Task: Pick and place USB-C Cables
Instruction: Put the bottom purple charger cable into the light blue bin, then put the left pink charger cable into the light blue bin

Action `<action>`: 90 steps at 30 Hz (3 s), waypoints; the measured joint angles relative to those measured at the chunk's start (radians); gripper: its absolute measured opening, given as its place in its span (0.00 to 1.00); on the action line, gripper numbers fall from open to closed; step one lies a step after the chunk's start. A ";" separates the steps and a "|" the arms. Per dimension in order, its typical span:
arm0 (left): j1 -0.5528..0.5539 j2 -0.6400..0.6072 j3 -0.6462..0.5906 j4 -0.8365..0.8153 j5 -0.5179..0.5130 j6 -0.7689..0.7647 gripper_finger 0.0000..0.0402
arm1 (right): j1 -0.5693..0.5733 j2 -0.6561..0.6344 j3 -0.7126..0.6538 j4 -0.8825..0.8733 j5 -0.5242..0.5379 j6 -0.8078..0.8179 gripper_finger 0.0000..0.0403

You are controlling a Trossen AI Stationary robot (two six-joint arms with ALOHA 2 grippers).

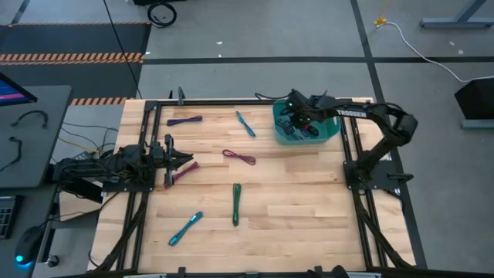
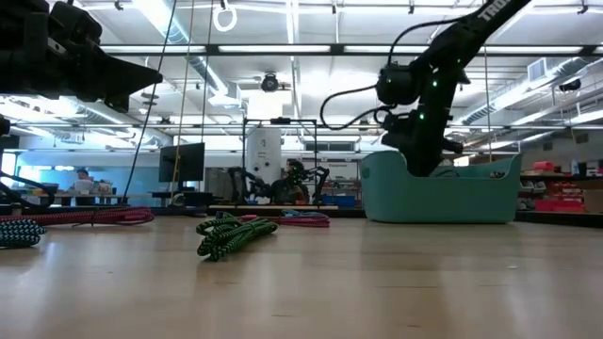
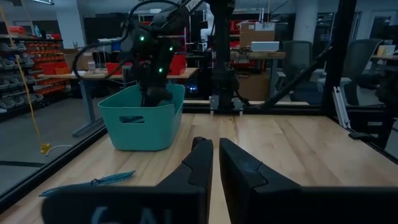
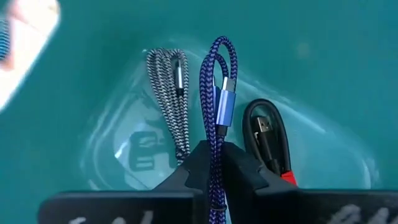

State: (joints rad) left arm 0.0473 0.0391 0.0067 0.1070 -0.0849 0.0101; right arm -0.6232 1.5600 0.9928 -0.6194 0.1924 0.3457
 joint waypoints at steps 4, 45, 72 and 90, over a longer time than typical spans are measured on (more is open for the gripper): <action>0.000 0.000 0.000 0.000 0.000 -0.001 0.07 | -0.001 0.023 0.000 0.011 0.041 -0.001 0.15; 0.000 0.000 0.000 0.311 -0.010 -0.378 0.07 | 1.067 0.057 0.000 0.496 0.302 0.889 0.37; 0.002 0.821 0.510 -0.959 -0.057 -0.803 0.10 | 0.973 0.091 0.000 0.544 0.259 0.769 0.37; 0.002 1.238 0.515 -0.831 -0.098 -0.747 0.39 | 0.997 0.056 0.000 0.532 0.251 0.705 0.37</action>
State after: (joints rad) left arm 0.0494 1.2768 0.5213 -0.7240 -0.1829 -0.7370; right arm 0.3741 1.6161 0.9932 -0.0879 0.4430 1.0508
